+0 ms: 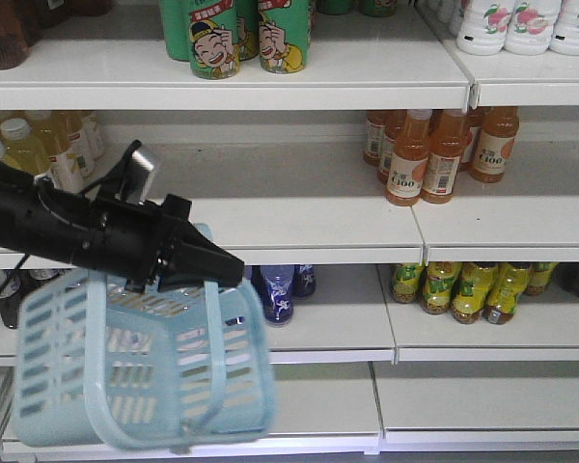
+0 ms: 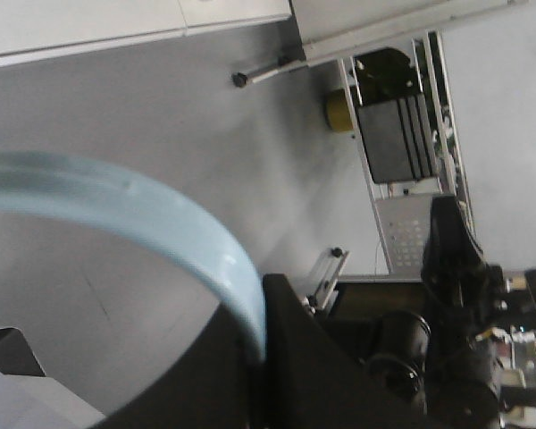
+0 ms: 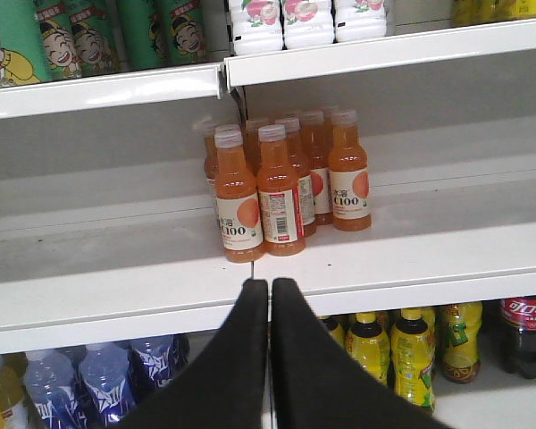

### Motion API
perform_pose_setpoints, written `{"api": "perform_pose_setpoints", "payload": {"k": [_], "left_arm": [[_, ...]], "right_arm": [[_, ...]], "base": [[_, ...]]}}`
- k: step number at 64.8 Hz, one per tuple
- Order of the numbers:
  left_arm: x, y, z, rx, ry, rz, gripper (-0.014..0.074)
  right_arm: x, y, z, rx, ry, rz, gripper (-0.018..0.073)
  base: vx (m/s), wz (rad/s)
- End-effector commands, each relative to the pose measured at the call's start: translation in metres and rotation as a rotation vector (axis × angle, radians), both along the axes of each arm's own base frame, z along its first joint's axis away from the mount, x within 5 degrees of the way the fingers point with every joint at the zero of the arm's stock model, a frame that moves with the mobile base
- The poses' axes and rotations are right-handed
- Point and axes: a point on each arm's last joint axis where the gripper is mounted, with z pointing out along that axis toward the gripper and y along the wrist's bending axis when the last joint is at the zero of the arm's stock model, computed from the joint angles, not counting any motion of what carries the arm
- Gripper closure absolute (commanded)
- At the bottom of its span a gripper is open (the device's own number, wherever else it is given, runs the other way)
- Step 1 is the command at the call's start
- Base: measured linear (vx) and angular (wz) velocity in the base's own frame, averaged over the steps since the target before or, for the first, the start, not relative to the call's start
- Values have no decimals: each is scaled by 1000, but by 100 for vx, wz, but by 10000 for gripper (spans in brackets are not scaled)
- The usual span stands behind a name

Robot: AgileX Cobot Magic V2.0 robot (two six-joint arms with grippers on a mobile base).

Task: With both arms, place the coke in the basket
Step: 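Grasp the basket handle with the left gripper and lift it off, then hold the basket raised in the left gripper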

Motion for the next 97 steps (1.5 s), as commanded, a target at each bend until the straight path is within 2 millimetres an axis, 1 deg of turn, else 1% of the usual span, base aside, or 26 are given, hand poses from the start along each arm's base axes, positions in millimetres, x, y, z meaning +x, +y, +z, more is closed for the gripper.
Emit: {"api": "perform_pose_setpoints", "payload": {"k": [1,7,14,24,34,52,97], "left_arm": [[-33,-12,36,-181,-91,-58,604],[-49,-14,42,-246,-118,-52,604],[-60,-12,52,-304,-141,-31,604],[-68,-10,66,-361,-168,-13,604],[-76,-16,76,-419,-172,-23,604],[-88,-32,77,-438,-154,-89,604],[-88,-32,75,-416,-159,-98,604]], "right_arm": [[-1,0,2,-14,-69,2,564],[-1,0,2,-14,-69,2,564],[-1,0,2,-14,-69,2,564],[-1,0,2,-14,-69,2,564],[-1,0,2,-14,-69,2,564],[-1,0,2,-14,-69,2,564],[-1,0,2,-14,-69,2,564]], "base": [[0,0],[0,0],[0,0],[0,0],[0,0],[0,0],[0,0]]}}
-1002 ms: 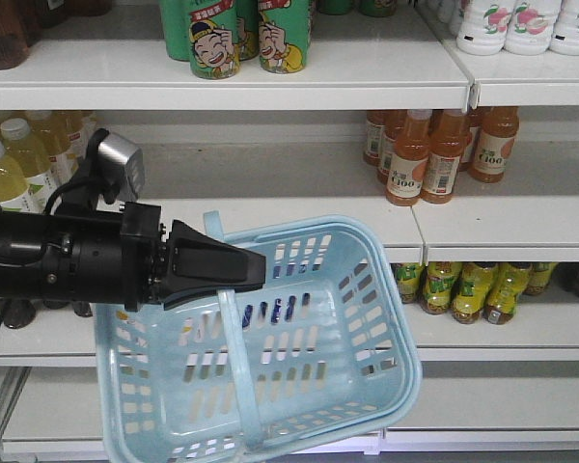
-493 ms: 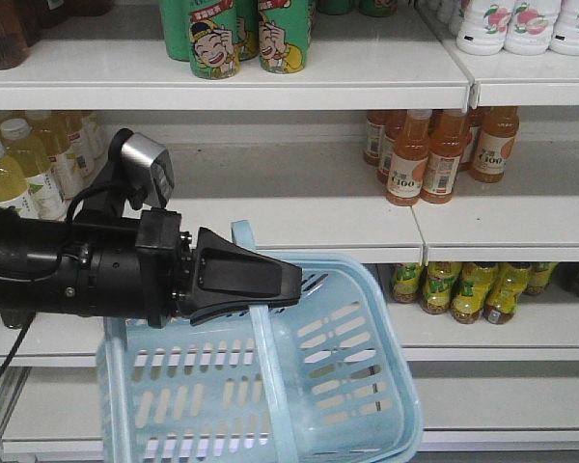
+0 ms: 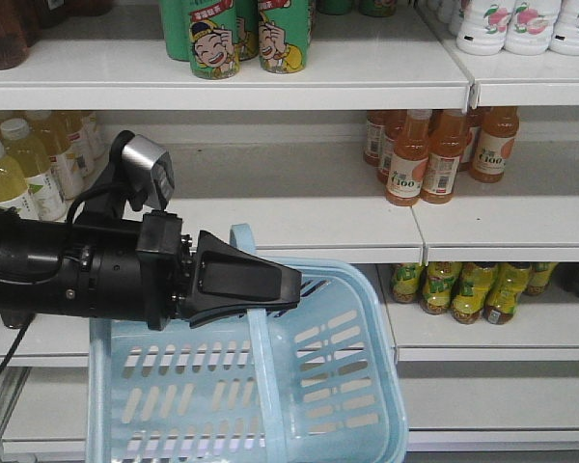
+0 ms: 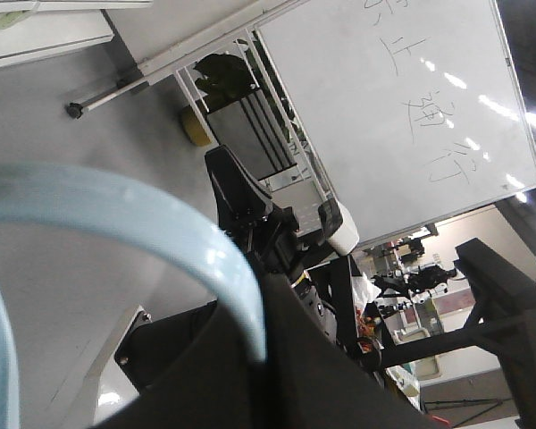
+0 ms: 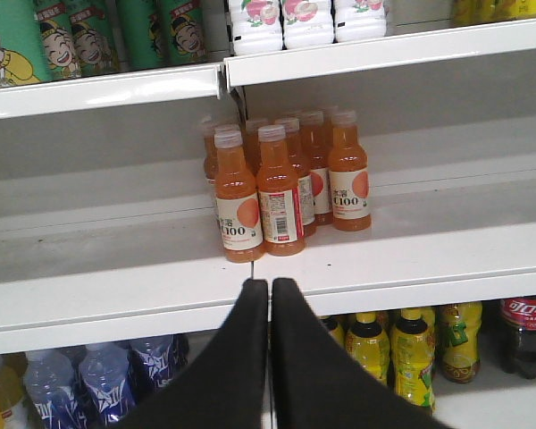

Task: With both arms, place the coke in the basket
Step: 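Hold the basket raised in the left gripper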

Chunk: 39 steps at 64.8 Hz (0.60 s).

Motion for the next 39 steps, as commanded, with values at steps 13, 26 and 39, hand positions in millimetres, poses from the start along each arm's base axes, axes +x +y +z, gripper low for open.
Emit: {"api": "perform_pose_setpoints", "payload": {"k": [13,26,39], "left_arm": [[-8,0,25,-122,-33,-32,604],[-8,0,25,-122,-33,-32,604],[-8,0,25,-122,-33,-32,604]], "right_arm": [[-1,0,2,-14,-70,2,564],[-1,0,2,-14,-70,2,564],[-1,0,2,-14,-70,2,564]], "base": [[0,0],[0,0],[0,0]]}}
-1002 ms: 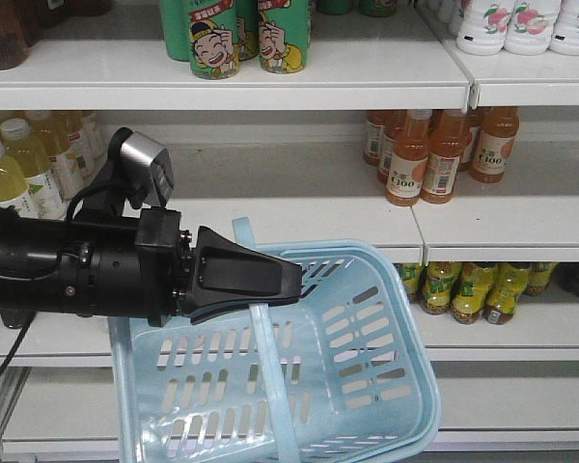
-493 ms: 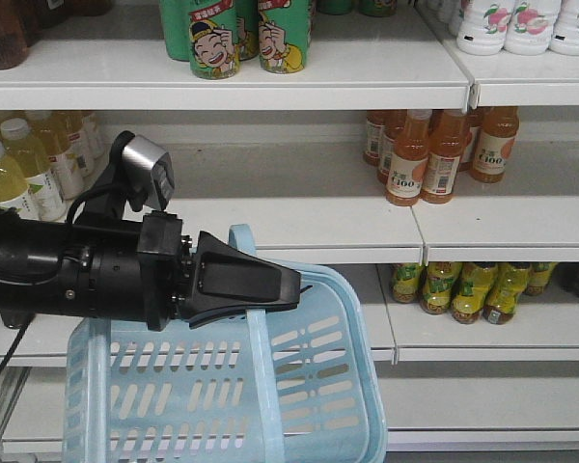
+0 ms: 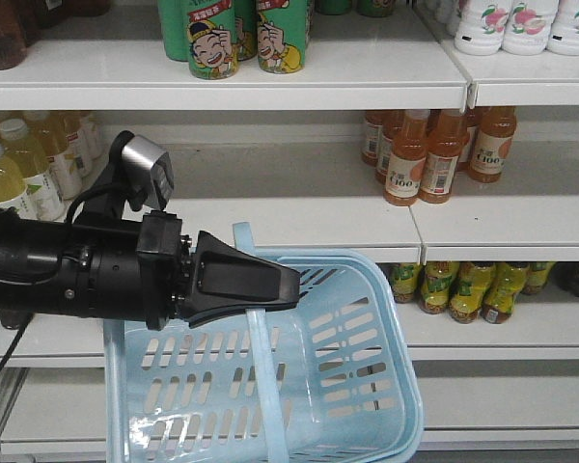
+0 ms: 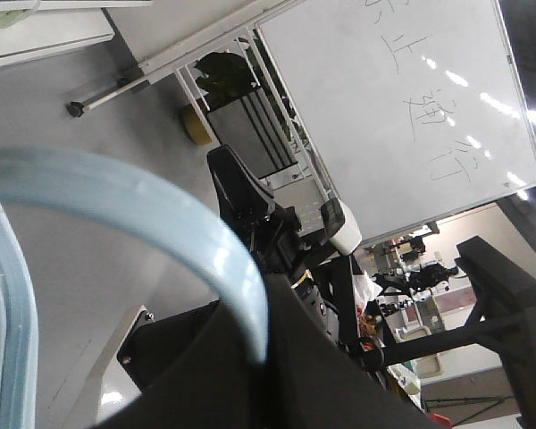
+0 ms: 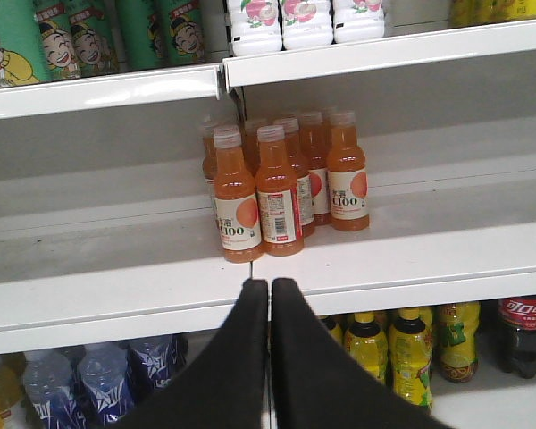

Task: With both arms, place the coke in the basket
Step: 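Hold the basket raised in the left gripper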

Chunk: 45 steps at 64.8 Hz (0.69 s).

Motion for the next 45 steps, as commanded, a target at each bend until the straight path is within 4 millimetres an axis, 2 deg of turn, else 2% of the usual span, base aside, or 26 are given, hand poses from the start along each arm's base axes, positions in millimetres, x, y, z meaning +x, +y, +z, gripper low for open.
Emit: {"api": "perform_pose_setpoints", "payload": {"k": [1,22,45], "left_arm": [[-8,0,26,-125,-32,-31,604],[-8,0,26,-125,-32,-31,604],[-8,0,26,-125,-32,-31,604]], "right_arm": [[-1,0,2,-14,-70,2,564],[-1,0,2,-14,-70,2,564],[-1,0,2,-14,-70,2,564]], "base": [[-1,-3],[-2,-14],[-3,-36]]}}
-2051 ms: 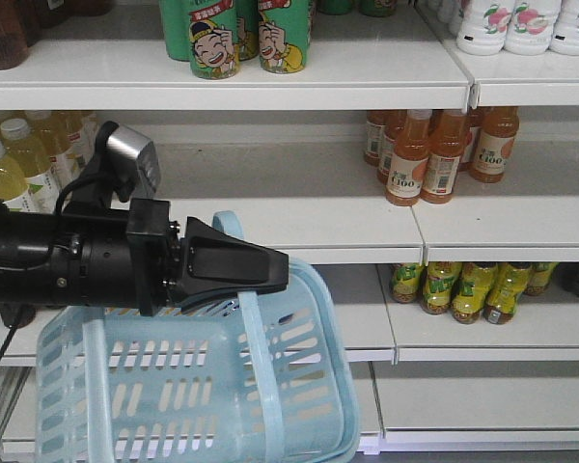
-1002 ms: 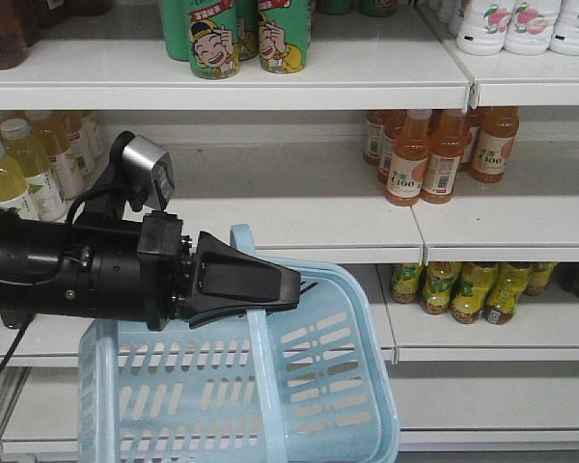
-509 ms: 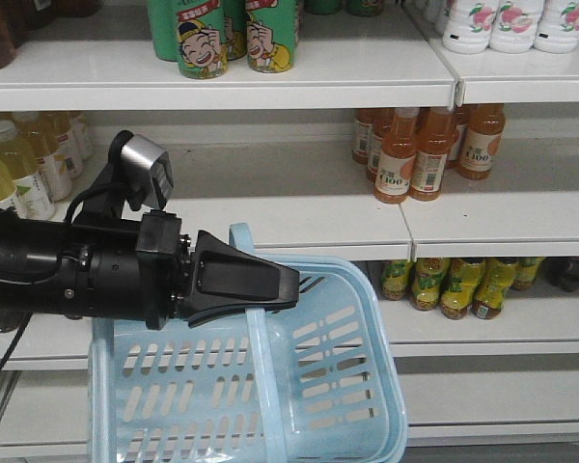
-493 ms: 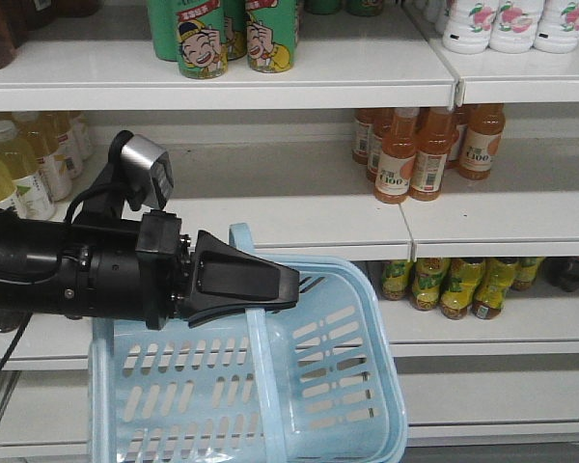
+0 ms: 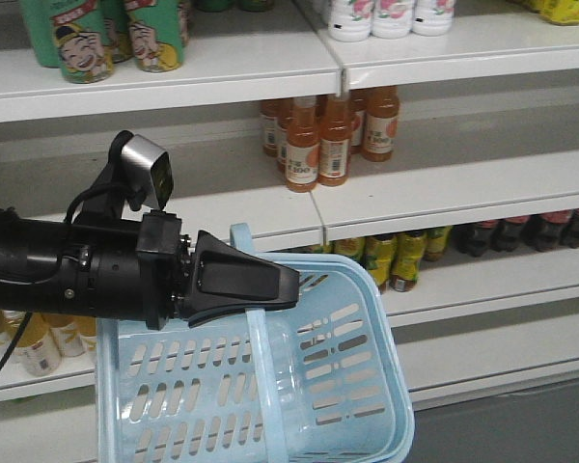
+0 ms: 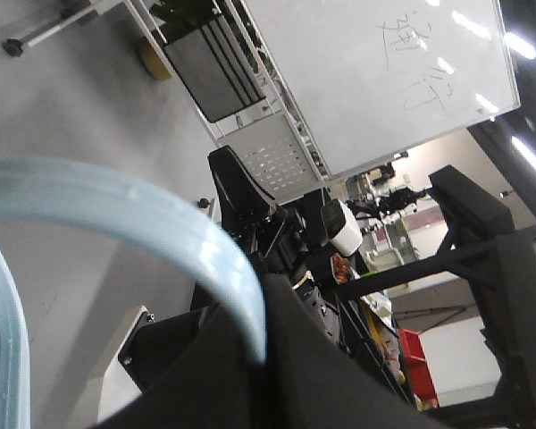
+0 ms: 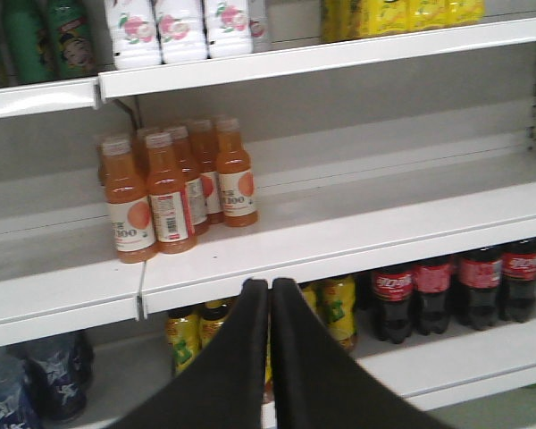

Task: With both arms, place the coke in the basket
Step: 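Turn the base away from the shelf carrying the basket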

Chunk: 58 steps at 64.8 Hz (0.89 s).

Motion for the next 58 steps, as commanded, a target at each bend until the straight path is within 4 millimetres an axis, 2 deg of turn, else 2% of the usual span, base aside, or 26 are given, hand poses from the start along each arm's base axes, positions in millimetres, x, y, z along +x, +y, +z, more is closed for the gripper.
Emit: {"api": "perform_pose_setpoints", "payload": {"k": [1,58], "left_arm": [[-8,0,26,-126,-32,-32,604],[-8,0,26,-126,-32,-32,604]], "right_arm": [[-1,0,2,-14,-70,2,564],[-1,0,2,-14,-70,2,564]], "base": [[-3,-47],[-4,-47]]}}
